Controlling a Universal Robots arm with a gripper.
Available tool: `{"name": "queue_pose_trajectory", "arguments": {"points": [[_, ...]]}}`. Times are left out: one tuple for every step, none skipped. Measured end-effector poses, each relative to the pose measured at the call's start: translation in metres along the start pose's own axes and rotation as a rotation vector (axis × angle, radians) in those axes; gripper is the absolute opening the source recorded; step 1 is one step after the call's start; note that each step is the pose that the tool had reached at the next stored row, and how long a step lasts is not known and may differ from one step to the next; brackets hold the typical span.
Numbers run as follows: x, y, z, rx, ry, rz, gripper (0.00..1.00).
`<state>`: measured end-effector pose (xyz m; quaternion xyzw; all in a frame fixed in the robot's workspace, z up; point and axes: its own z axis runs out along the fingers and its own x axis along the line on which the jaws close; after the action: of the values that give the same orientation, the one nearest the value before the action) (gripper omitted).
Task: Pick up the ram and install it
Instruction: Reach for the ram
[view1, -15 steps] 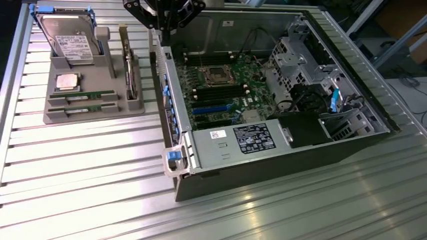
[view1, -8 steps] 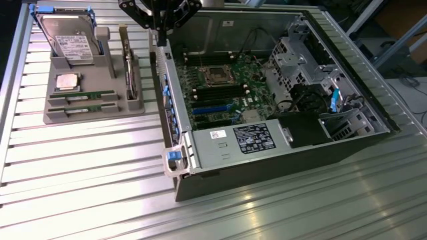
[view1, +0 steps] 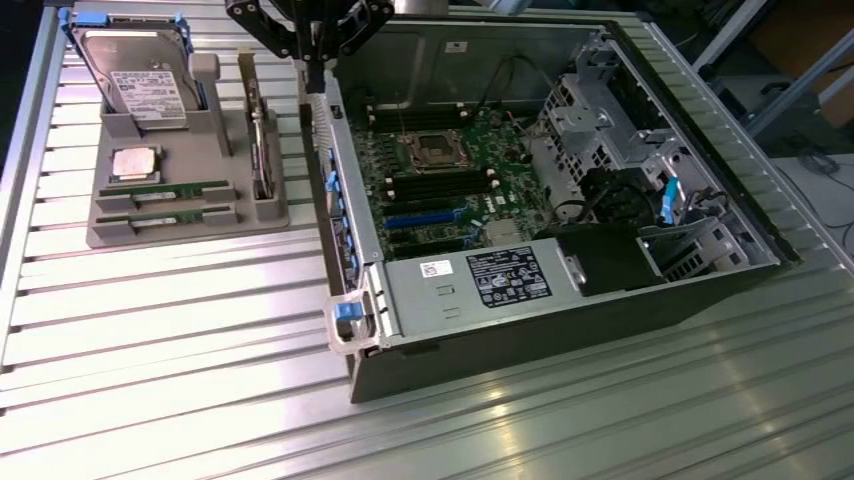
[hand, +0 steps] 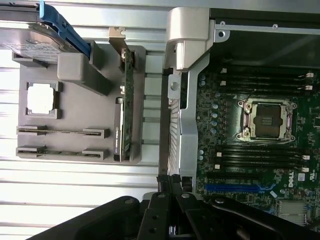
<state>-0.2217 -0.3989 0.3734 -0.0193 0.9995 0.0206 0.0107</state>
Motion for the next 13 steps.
{"name": "queue_pose_trajectory", "arguments": {"points": [[0.0009, 0.0, 0.0, 0.0, 0.0, 0.0, 0.11], [0.0017, 0.0001, 0.0, 0.0, 0.0, 0.0, 0.11], [0.0027, 0.0001, 0.0, 0.0, 0.0, 0.0, 0.11], [0.0037, 0.0002, 0.0, 0.0, -0.0001, 0.0, 0.11], [0.0042, 0.0002, -0.0001, 0.0, 0.0, 0.0, 0.11], [0.0047, 0.0002, -0.0001, 0.0, 0.0, 0.0, 0.11], [0.0056, 0.0002, -0.0001, 0.0, 0.0, 0.0, 0.11], [0.006, 0.0002, -0.0001, 0.0, 0.0, 0.0, 0.11], [0.0069, 0.0003, -0.0001, 0.0, 0.0, 0.0, 0.11], [0.0078, 0.0003, -0.0002, 0.0, 0.0, 0.0, 0.11], [0.009, 0.0004, -0.0001, 0.0, 0.0, 0.0, 0.11], [0.0098, 0.0004, -0.0002, 0.0, 0.0, 0.0, 0.11], [0.0106, 0.0004, -0.0002, 0.0, 0.0, 0.0, 0.11]]}}
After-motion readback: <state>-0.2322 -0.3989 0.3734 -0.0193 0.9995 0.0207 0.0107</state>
